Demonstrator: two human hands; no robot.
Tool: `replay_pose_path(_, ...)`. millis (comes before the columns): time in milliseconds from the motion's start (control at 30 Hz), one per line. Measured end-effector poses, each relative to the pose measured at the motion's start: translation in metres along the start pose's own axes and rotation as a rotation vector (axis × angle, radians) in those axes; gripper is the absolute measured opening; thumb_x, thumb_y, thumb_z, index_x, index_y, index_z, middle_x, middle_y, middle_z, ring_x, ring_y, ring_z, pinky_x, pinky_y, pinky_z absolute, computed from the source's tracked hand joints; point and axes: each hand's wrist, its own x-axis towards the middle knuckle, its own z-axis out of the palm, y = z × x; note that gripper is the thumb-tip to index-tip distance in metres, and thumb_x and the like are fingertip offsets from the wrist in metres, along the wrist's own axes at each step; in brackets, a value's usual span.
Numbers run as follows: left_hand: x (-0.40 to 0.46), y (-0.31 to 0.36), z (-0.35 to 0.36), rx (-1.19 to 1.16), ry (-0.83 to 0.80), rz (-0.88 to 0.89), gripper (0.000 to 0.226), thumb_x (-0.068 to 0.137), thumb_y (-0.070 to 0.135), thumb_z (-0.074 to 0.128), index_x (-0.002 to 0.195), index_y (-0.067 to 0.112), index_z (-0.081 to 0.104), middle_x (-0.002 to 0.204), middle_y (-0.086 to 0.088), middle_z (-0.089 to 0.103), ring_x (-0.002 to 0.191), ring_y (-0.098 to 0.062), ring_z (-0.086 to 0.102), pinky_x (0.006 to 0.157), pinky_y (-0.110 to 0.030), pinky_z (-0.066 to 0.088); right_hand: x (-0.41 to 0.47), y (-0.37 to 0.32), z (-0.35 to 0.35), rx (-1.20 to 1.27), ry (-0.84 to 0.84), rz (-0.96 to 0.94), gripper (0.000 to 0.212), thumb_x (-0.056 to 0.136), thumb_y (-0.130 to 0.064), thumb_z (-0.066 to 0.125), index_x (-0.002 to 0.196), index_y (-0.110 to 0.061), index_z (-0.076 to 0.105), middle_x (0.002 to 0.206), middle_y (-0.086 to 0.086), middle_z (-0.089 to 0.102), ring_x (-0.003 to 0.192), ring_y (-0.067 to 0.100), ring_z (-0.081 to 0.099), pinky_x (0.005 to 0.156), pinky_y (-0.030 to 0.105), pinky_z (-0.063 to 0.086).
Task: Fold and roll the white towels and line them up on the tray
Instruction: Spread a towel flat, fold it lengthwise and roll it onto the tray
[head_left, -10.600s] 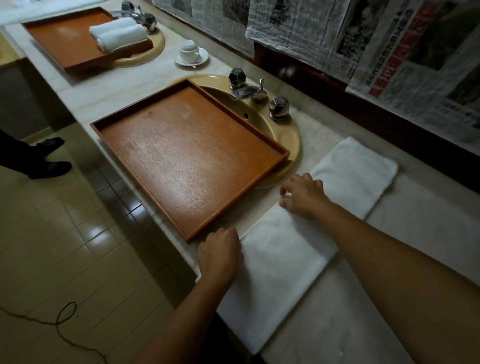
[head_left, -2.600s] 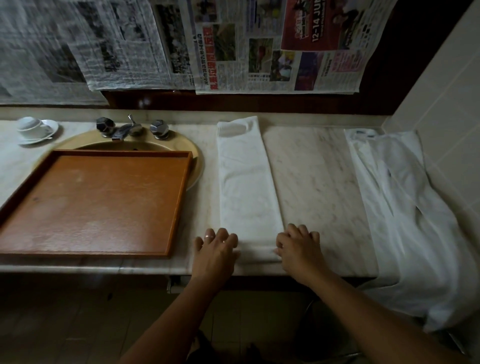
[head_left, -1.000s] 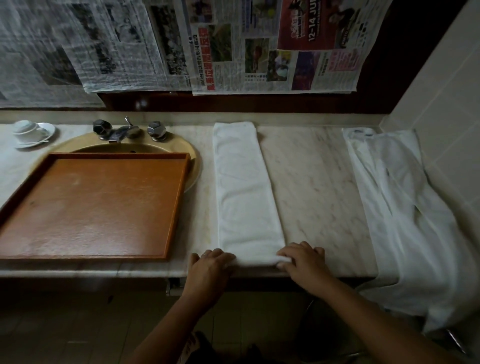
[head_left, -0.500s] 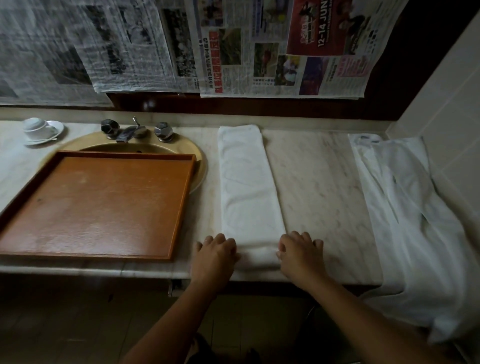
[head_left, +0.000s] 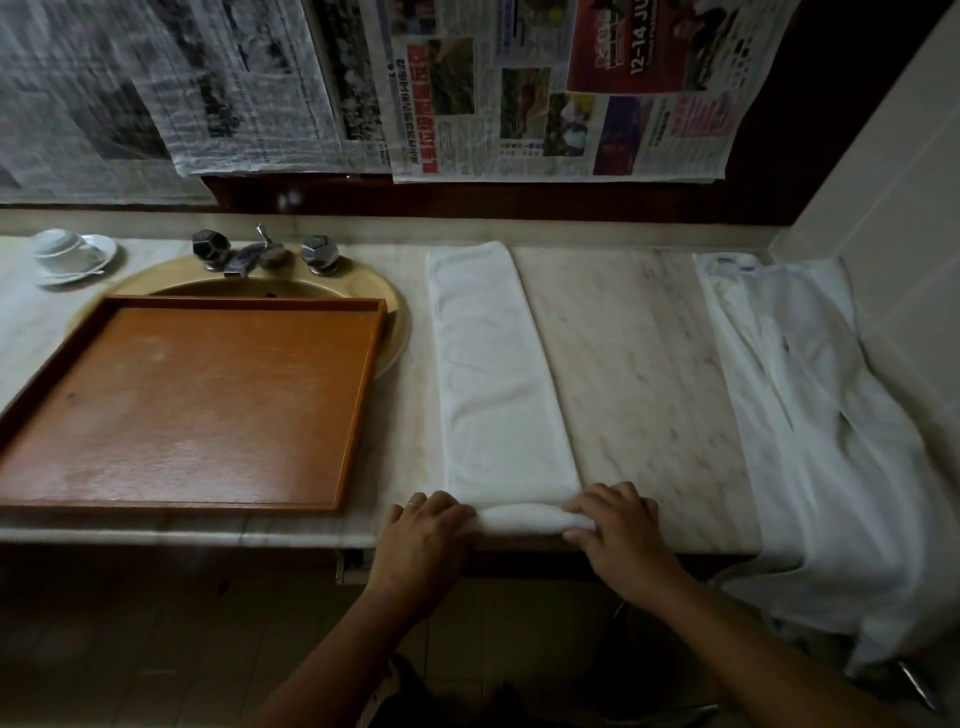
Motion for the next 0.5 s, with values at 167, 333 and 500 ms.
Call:
replay_pose_path(167,0.021,-0.003,-0.01,-0.075,-0.126,-0.114,0.033,0.1,0.053,0.045,0.124,0.036,0.06,0.127,0.01,0.049,0.116,-0.018,0.042,0.09,-0.037,0.033,0.03,-0.003,-0.011,-0.032,-0.165,0.113,0.031,0.099,-0.046,0.047,0.126,-0.036,0.057,0.13,-0.014,0.049,0.123,0.016,0.033,0.095,0.034,0.024)
replay_pose_path(333,0.037,-0.008,-0.014,-0.182,-0.15,-0.2,0.029,0.102,0.051,0.041,0.116,0.035,0.06,0.112,0.011,0.066,0.108,-0.014,0.056,0.086,-0.037,0.026,0.048,-0.006,-0.021,0.153,-0.195,0.289,0.018,0.09,-0.051,0.058,0.089,-0.033,0.058,0.103,-0.009,0.062,0.11,0.018,0.052,0.089,0.038,0.028)
replay_pose_path(500,0.039,-0.008,-0.009,-0.014,0.062,-0.165,0.018,0.096,0.052,0.052,0.098,0.035,0.058,0.095,0.013,0.061,0.094,-0.014,0.055,0.086,-0.04,0.035,0.056,-0.011,-0.026,-0.021,-0.066,0.253,0.023,0.086,-0.053,0.062,0.089,-0.033,0.053,0.104,-0.01,0.053,0.106,0.018,0.044,0.09,0.04,0.031)
